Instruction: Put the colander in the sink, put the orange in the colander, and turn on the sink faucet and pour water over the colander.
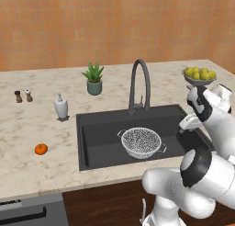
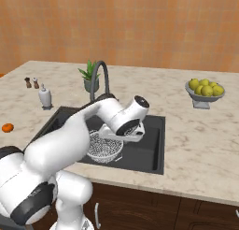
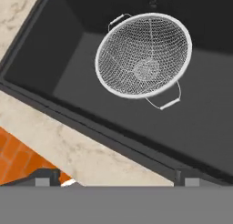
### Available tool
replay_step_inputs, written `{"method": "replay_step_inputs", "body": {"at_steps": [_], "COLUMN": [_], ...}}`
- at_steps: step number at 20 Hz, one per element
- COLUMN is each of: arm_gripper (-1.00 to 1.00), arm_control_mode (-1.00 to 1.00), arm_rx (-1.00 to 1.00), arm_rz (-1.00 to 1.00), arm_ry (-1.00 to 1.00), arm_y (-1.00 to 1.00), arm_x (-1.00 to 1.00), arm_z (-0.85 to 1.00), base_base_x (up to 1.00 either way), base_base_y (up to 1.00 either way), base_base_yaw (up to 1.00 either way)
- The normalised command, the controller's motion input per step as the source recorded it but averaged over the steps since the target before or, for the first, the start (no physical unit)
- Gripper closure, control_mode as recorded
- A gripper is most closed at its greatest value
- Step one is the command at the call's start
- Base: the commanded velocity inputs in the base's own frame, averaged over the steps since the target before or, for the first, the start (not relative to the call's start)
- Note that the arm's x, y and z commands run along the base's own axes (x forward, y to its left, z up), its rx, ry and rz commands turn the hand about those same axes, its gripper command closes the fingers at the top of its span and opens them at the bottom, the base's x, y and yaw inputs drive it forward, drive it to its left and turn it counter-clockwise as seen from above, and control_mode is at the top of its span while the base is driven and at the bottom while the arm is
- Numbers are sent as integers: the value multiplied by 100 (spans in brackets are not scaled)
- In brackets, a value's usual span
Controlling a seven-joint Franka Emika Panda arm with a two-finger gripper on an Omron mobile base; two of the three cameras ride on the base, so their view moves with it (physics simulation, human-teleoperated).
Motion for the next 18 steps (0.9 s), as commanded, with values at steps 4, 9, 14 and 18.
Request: {"method": "replay_step_inputs", "body": {"at_steps": [4, 9, 14, 18], "arm_gripper": [-100, -100, -100, -100], "arm_control_mode": [-100, -100, -100, -100], "arm_rx": [-12, -18, -7, 0], "arm_rz": [0, 0, 0, 0], "arm_ry": [-9, 0, 19, 17], "arm_y": [21, 37, 38, 62], "arm_x": [-99, -35, 20, 8], "arm_z": [100, 100, 100, 87], "base_base_x": [0, 0, 0, 0], "base_base_y": [0, 0, 0, 0], "base_base_yaw": [0, 0, 0, 0]}}
